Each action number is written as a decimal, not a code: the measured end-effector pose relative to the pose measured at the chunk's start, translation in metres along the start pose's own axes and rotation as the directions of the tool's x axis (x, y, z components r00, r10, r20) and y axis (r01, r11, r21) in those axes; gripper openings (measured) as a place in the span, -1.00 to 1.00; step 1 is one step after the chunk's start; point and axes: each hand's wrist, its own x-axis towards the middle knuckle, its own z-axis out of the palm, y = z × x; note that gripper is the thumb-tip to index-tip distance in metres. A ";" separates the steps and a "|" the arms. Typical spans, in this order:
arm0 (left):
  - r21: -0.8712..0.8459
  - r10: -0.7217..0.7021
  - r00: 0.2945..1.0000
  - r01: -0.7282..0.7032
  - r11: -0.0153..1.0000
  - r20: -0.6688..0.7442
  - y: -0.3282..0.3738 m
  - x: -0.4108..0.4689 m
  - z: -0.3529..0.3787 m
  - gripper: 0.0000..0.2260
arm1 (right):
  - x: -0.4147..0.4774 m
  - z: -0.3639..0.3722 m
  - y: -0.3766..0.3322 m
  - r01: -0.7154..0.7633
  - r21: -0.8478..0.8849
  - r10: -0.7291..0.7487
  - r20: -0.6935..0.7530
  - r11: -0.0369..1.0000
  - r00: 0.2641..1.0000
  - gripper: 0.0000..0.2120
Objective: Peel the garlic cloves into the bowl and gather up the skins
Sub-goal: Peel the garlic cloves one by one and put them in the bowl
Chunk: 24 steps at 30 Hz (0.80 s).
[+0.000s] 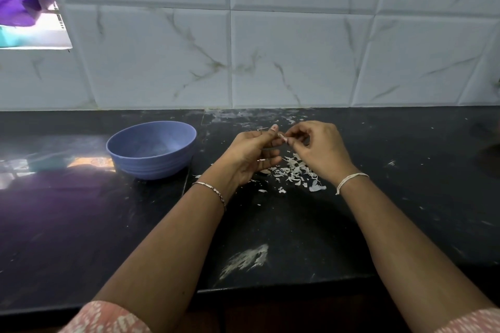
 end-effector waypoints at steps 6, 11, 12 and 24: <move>0.159 0.161 0.986 -0.153 0.975 -0.037 -0.006 0.001 -0.001 -0.95 | 0.001 0.005 0.000 -0.104 0.103 0.099 0.051 0.989 0.994 -0.95; 0.184 0.206 0.977 -0.191 0.964 -0.061 -0.006 0.001 -0.002 -0.96 | 0.002 0.007 -0.002 -0.218 0.279 0.196 0.106 0.935 0.975 -0.94; 0.182 0.208 0.976 -0.194 0.964 -0.061 -0.006 0.001 -0.002 -0.96 | 0.002 0.007 -0.003 -0.234 0.300 0.210 0.110 0.925 0.971 -0.94; 0.161 0.202 0.979 -0.196 0.967 -0.022 -0.008 0.001 -0.001 -0.94 | 0.000 0.003 -0.009 -0.442 0.461 0.351 0.273 0.769 0.896 -0.87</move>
